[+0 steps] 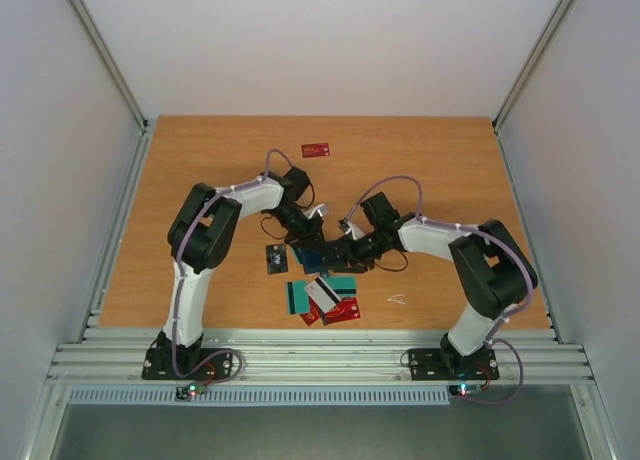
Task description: Put the credit cards into the card holder
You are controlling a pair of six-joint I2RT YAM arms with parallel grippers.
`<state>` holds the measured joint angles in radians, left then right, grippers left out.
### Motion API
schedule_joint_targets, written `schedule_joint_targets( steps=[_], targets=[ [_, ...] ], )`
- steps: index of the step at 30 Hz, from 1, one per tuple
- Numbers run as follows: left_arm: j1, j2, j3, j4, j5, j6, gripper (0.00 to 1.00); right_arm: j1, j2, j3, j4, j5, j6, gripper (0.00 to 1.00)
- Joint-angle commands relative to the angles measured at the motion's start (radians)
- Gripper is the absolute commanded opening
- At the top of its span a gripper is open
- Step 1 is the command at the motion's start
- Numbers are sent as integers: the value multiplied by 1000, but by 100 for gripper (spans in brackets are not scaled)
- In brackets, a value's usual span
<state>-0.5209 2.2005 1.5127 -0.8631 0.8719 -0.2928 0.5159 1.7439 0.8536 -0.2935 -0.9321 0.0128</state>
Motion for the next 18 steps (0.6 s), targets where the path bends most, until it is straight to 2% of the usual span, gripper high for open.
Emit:
schedule_joint_targets(
  steps=[1,4,7,12,18],
  targets=[
    [9,-75,-95,49,-233,32,9,0,-126,19,-58,215,141,49],
    [8,-108,-153,90,-269,8,9,1,-184,7,-101,262,145,48],
    [9,-127,-197,145,-286,-68,9,22,-216,-25,-66,249,172,46],
    [8,-173,-262,206,-354,-208,9,98,-169,4,-112,271,149,41],
    [7,-245,-297,222,-380,-191,9,114,-123,19,-140,307,141,31]
  ],
)
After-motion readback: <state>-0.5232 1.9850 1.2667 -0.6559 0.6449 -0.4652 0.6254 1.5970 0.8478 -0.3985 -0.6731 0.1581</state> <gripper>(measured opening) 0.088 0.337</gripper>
